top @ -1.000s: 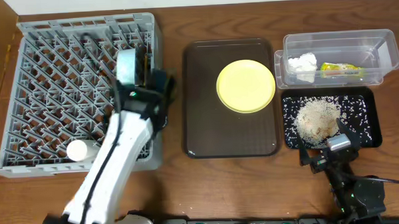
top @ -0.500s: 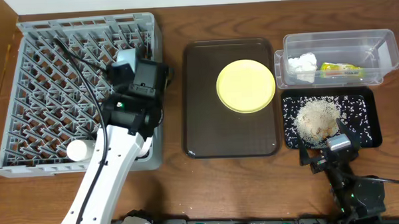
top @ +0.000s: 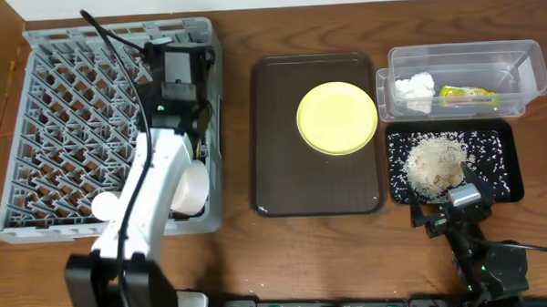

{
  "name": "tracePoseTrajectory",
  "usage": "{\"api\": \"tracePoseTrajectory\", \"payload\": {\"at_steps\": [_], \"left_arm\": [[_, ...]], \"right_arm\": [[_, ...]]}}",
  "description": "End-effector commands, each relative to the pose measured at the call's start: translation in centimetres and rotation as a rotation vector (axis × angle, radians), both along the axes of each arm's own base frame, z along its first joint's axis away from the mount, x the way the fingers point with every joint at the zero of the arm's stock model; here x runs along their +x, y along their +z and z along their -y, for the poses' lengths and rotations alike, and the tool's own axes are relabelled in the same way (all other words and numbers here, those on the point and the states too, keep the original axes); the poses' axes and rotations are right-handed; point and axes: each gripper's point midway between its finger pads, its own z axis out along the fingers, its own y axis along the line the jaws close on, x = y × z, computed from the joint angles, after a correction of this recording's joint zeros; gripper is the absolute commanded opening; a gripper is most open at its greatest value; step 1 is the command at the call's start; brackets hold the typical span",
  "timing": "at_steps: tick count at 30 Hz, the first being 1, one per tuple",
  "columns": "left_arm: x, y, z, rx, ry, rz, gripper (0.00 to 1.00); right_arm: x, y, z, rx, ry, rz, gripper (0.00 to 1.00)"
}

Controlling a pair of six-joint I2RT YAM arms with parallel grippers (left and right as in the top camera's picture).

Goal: Sort waste into correct bins and load items into the dishwasher
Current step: 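Lower the white bowl into the rack and open the left gripper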

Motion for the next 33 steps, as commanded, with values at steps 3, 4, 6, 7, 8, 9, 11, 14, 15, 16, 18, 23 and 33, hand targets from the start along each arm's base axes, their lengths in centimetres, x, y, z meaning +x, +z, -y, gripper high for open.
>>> {"api": "tracePoseTrajectory", "payload": {"at_steps": [3,4,6,7,8,9,11,14,15,16,18,23,33], "left_arm": [[2.3,-1.3,1.1,-0.086,-0.116,-0.002,0.53],[2.4,-1.8,1.4,-0.103,-0.132,-0.014,0.53],[2.1,-2.9,1.8,-0.122,-0.147,-0.054,0.52],[1.7,-3.6,1.9,-0.129,-0.15,-0.087,0.49],[1.4,-4.2,1.9,-0.131,-0.147,-0.116,0.48],[1.0,-4.9,1.8,-0.131,-0.145,-0.149,0.47],[0.1,-5.9,1.8,-0.131,-0.141,-0.205,0.44],[-0.8,-6.3,1.7,-0.137,-0.13,-0.243,0.43],[-1.0,-6.3,1.7,-0.136,-0.129,-0.248,0.44],[-1.2,-6.2,1.6,-0.134,-0.127,-0.25,0.48],[-1.5,-5.6,1.3,-0.122,-0.117,-0.245,0.5],[-1.5,-4.6,0.3,-0.071,-0.079,-0.219,0.52],[-2.6,-1.6,4.1,-0.149,-0.161,-0.143,0.51]], "right_arm": [[-0.1,0.0,-0.2,-0.01,0.01,0.005,0.99],[-0.1,0.0,-0.2,-0.011,0.01,0.005,0.99],[-0.1,0.0,-0.2,-0.011,0.01,0.005,0.99],[-0.1,0.0,-0.2,-0.011,0.01,0.005,0.99],[-0.1,0.0,-0.2,-0.011,0.01,0.005,0.99],[-0.1,0.0,-0.2,-0.011,0.01,0.005,0.99],[-0.1,0.0,-0.2,-0.011,0.01,0.005,0.99],[-0.1,0.0,-0.2,-0.011,0.01,0.005,0.99],[-0.1,0.0,-0.2,-0.01,0.01,0.005,0.99],[-0.1,0.0,-0.2,-0.011,0.01,0.005,0.99],[-0.1,0.0,-0.2,-0.011,0.01,0.005,0.99],[-0.1,0.0,-0.2,-0.011,0.01,0.005,0.99],[-0.1,0.0,-0.2,-0.011,0.01,0.005,0.99]]}}
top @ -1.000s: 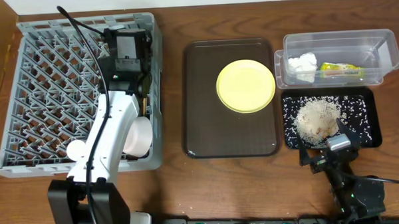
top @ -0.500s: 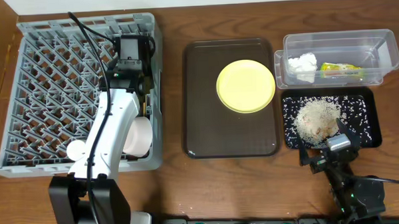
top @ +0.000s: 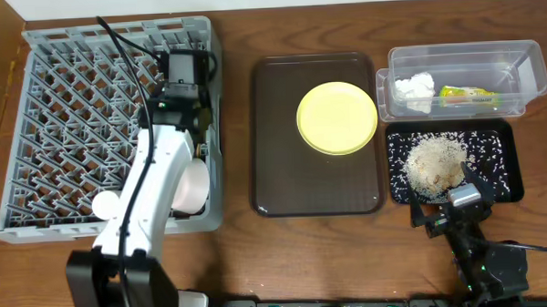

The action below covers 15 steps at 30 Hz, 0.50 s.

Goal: Sort waste into correct bins and load items into the dishwasher
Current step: 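Lower the white bowl into the rack and open the left gripper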

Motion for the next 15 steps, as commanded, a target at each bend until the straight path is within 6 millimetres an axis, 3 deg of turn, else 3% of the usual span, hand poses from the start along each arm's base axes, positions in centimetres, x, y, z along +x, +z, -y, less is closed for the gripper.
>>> {"api": "tracePoseTrajectory", "payload": {"at_steps": [1,10,15], "left_arm": [[-1.0,1.7,1.6,-0.067,-0.015,0.045,0.49],[-1.4,-2.0,3.4,-0.154,-0.069,-0.072,0.15],[-0.1,-4.2,3.6,-0.117,-0.12,-0.117,0.12]], "right_arm": [[-0.1,0.0,-0.2,-0.01,0.01,0.005,0.99],[-0.1,0.0,-0.2,-0.01,0.01,0.005,0.99],[-0.1,0.0,-0.2,-0.01,0.01,0.005,0.99]]}}
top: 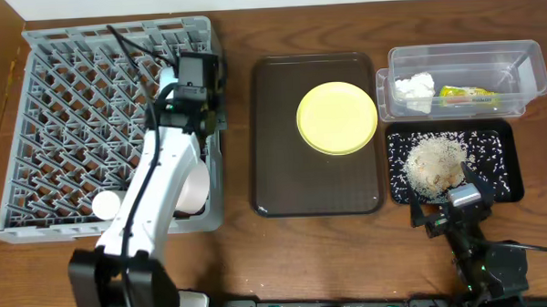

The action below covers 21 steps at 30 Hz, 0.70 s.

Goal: Sort waste into correct bins and load items into the dishwasher
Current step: 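Lower the white bowl into the rack and open the left gripper, then reach the left gripper to the yellow plate edge and grasp it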

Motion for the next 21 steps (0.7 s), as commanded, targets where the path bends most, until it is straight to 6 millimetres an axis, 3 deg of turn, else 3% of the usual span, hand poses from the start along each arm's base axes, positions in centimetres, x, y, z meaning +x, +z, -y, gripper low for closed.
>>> {"api": "tracePoseTrajectory", "payload": {"at_steps": [1,4,8,10,14,15,18,21], "left_arm": [[0.6,-2.6,0.2,0.027,-0.055,-0.059,0.12],[1.1,-2.8,-1.2,0.102,-0.02,-0.051,0.11],[0.8,-1.3,-4.6,0.285,0.081,-0.034,0.11],[0.5,-1.4,-5.0,0.303,0.087,-0.051,0.11],[-0.2,-1.9,-4.5,0.29,0.063,-0.088,0.17],[-0.4,-2.4,-3.1,0.225,0.02,-0.104,0.21],[-0.9,-2.5,-1.7,0.146,0.012,-0.107,0.3],[-1.3,-2.0,-0.5,0.054,0.02,-0.087,0.46]], "right_arm": [[-0.1,0.0,-0.2,-0.01,0.01,0.005,0.99],[-0.1,0.0,-0.2,-0.011,0.01,0.005,0.99],[-0.1,0.0,-0.2,-0.011,0.01,0.005,0.99],[-0.1,0.0,-0.2,-0.011,0.01,0.005,0.99],[-0.1,0.0,-0.2,-0.011,0.01,0.005,0.99],[-0.1,0.0,-0.2,-0.011,0.01,0.005,0.99],[-0.1,0.0,-0.2,-0.01,0.01,0.005,0.99],[-0.1,0.0,-0.2,-0.01,0.01,0.005,0.99]]}}
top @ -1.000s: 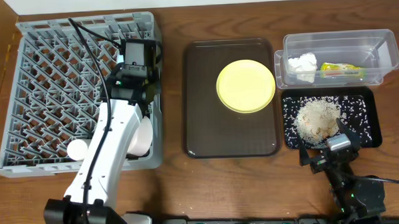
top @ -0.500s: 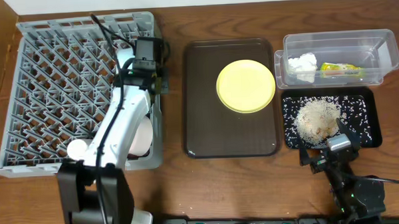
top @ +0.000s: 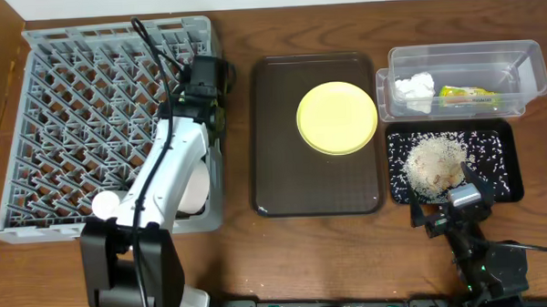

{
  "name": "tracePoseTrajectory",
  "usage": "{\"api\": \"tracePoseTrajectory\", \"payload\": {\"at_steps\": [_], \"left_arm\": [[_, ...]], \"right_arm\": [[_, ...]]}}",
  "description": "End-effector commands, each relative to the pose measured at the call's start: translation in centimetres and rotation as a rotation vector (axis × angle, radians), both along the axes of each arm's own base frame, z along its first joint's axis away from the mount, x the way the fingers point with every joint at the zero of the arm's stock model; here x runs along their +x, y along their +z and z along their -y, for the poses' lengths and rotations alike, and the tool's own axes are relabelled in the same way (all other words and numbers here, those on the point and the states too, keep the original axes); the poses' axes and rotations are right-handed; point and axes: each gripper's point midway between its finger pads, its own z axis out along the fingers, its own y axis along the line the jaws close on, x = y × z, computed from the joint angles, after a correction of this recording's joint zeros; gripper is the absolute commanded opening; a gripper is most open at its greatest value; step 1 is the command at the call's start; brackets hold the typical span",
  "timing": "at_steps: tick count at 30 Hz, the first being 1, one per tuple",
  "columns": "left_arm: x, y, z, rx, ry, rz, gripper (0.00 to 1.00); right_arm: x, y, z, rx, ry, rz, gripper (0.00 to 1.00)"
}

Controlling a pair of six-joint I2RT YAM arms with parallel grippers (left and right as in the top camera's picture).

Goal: Sort waste into correct bins and load items into the dishwasher
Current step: 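Reach the left gripper to the yellow plate edge and grasp it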

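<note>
A grey dish rack fills the left of the table, with a white cup lying in its front right corner. My left gripper hangs over the rack's right rim, and its wrist hides the fingers. A yellow plate lies on a brown tray in the middle. At the right, a clear bin holds a white paper wad and a yellow-green wrapper. Below that bin, a black tray holds rice and food scraps. My right gripper rests at that tray's front edge, open and empty.
A second small white round object sits in the rack's front row, beside my left arm. The left arm's black cable arcs over the rack. Bare wood shows between the rack, the brown tray and the bins.
My left gripper has shifted further right and slightly back, from just inside the rack's right side to over its right rim. The right arm, plate and bins are unchanged.
My left gripper first hung over the back right part of the rack, with the white cup lying in the front right corner. At each later moment it stood further right, and now it is over the rack's right rim. The right arm stayed still.
</note>
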Motion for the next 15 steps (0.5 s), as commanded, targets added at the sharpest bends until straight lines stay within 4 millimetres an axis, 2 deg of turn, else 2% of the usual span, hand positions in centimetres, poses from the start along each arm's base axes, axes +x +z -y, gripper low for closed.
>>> {"api": "tracePoseTrajectory", "payload": {"at_steps": [1,2,6,7,10,13,15], "left_arm": [[-0.6,1.9,2.8,-0.199,-0.004,0.07,0.49],[-0.7,2.5,3.5,-0.245,-0.004,0.09,0.52],[-1.1,4.9,6.3,-0.444,-0.029,0.154,0.53],[-1.2,6.0,8.3,-0.556,-0.064,0.171,0.53],[-1.1,7.0,11.3,-0.678,-0.151,0.178,0.53],[-0.4,6.4,13.5,-0.686,-0.205,0.174,0.53],[0.3,5.3,15.0,-0.689,-0.232,0.161,0.53]], "right_arm": [[-0.1,0.0,-0.2,-0.01,0.01,0.005,0.99],[-0.1,0.0,-0.2,-0.01,0.01,0.005,0.99],[-0.1,0.0,-0.2,-0.01,0.01,0.005,0.99],[-0.1,0.0,-0.2,-0.01,0.01,0.005,0.99],[-0.1,0.0,-0.2,-0.01,0.01,0.005,0.99],[-0.1,0.0,-0.2,-0.01,0.01,0.004,0.99],[-0.1,0.0,-0.2,-0.01,0.01,0.004,0.99]]}}
